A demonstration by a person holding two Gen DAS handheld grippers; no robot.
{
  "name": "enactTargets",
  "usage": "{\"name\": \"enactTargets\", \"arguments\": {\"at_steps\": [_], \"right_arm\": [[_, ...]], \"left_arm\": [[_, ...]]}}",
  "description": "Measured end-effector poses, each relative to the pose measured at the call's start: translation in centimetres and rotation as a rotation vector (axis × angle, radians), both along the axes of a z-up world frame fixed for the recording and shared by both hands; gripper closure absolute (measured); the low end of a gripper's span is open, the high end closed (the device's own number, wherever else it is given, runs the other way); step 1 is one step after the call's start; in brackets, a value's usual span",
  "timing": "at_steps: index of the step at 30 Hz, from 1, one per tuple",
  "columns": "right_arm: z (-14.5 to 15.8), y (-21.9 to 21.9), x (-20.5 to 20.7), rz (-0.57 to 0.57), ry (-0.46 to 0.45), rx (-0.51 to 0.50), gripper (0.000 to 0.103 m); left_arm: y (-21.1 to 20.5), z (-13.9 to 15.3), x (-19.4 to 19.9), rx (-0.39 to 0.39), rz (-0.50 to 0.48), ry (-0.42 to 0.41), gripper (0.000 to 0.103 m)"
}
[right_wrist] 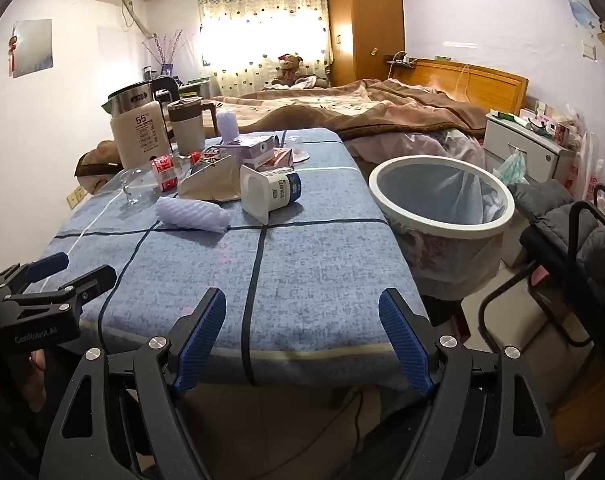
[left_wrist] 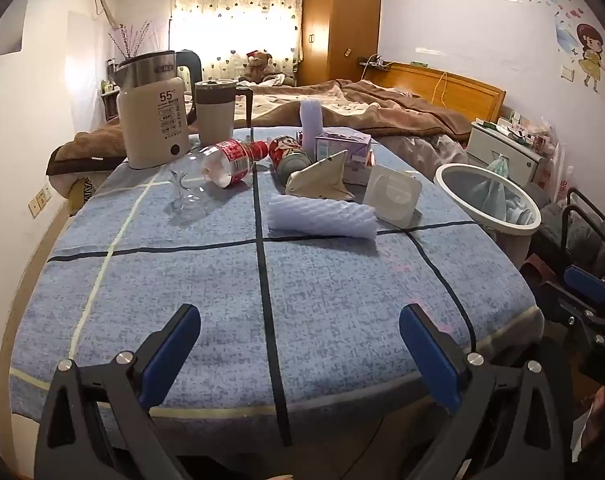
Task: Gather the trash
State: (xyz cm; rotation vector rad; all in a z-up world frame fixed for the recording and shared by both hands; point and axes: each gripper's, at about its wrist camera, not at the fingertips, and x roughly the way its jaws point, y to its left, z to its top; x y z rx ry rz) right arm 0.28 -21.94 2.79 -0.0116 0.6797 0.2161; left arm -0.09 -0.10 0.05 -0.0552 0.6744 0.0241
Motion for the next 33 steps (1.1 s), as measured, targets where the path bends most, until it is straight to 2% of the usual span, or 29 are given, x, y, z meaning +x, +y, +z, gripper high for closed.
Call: {"name": "enactTargets", "arguments": {"at_steps": [13,33], "right_arm": [[0.1,-0.1,-0.1,-0.007,-0.006,-0.01,0.024],[0.4,0.2,-0.2,-0.003,-0.01,-0.015,0.024]], "left_arm": [[-1.1,-0.2,-0.2,0.005,-0.002,-0.002,0.002],[-0.3,0.8,-0.5,0.001,-0.008,-0.013,0.002]]}}
